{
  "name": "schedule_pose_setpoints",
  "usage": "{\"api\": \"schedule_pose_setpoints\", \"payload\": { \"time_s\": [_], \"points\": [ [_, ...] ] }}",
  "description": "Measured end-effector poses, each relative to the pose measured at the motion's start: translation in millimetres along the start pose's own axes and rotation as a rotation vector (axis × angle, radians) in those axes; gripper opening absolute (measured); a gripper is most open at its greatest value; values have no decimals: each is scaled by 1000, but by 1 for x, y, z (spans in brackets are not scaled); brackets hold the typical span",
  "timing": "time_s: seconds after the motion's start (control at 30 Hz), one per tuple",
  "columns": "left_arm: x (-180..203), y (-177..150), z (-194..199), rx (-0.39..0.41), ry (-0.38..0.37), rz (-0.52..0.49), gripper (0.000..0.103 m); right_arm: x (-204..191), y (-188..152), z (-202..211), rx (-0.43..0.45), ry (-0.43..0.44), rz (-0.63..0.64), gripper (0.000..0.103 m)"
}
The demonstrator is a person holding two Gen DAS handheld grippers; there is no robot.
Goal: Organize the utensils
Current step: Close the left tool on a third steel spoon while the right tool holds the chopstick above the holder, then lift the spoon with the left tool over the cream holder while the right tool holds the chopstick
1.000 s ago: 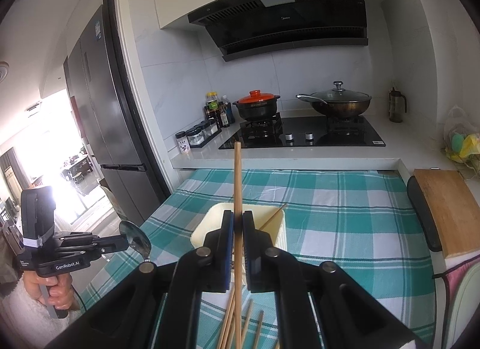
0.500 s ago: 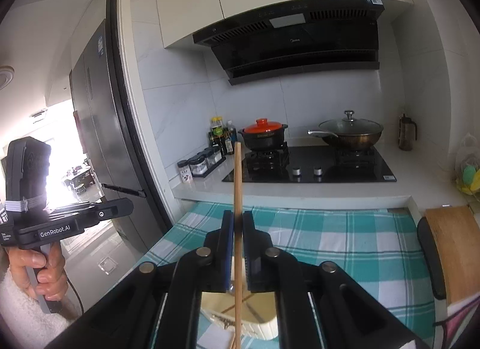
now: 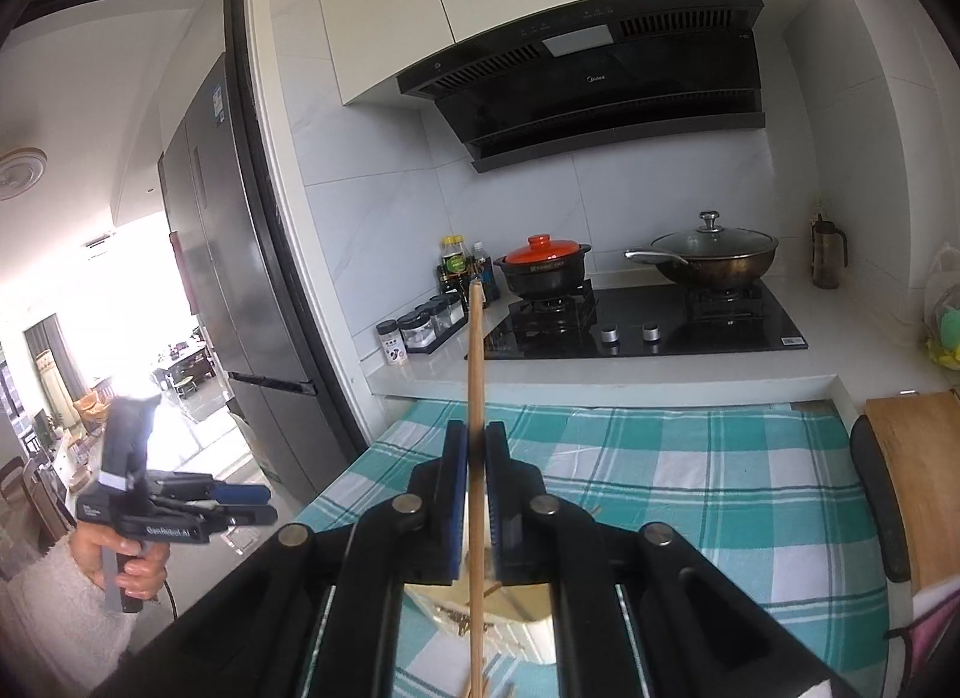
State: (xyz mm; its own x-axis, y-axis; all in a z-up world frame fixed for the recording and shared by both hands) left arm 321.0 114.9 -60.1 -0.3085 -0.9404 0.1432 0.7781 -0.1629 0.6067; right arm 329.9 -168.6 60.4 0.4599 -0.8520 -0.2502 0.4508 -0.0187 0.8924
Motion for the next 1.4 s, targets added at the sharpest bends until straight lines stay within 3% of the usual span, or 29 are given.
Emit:
{"api": "schedule_pose_setpoints", "payload": {
  "time_s": [0.07, 0.17, 0.43, 0.47, 0.53, 0.6, 0.67, 0.77, 0.97, 1.13, 1.4],
  "points": [
    [1, -36, -22, -88, -15, -5, 63, -4, -12, 8, -14, 4, -2, 6],
    [6, -67, -54, -179, -22, -16, 66, -12, -28, 16, -25, 4, 0, 6],
    [9, -62, -125, -287, 101, -138, 75, -29, -53, 24, -56, 27, -29, 6],
    [10, -60, -131, -298, 108, -148, 68, -29, -55, 24, -59, 27, -31, 6],
    [13, -58, -140, -312, 88, -168, 39, -30, -58, 27, -60, 26, -34, 6],
    [21, -57, -141, -315, 94, -212, 38, -29, -59, 31, -59, 22, -35, 6],
    [29, -59, -136, -285, 101, -243, 37, -28, -59, 35, -55, 18, -39, 6],
    [30, -59, -115, -217, 82, -194, 37, -28, -59, 42, -44, 16, -42, 6],
    [25, -58, -34, 11, 6, -54, 36, -37, -62, 47, -39, 24, -28, 6],
    [29, -43, 11, 174, -31, -4, 36, -46, -63, 50, -25, 34, -16, 6],
    [35, -23, 34, 279, -72, 18, 36, -55, -63, 54, -17, 27, -11, 6]
  ]
}}
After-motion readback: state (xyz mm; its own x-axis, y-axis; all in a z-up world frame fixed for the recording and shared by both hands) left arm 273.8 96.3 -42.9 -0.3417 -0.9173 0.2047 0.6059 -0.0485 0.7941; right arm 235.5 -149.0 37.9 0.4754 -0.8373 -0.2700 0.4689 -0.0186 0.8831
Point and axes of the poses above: each gripper's, at about its wrist camera, not at the fingertips, and z roughly against the way its jaws point, x to its right, y to its top, the point moved 2 cm from there along -z, roughly the way its jaws point, and after that the axes turned 1 degree about -z, right-handed, at the moved point
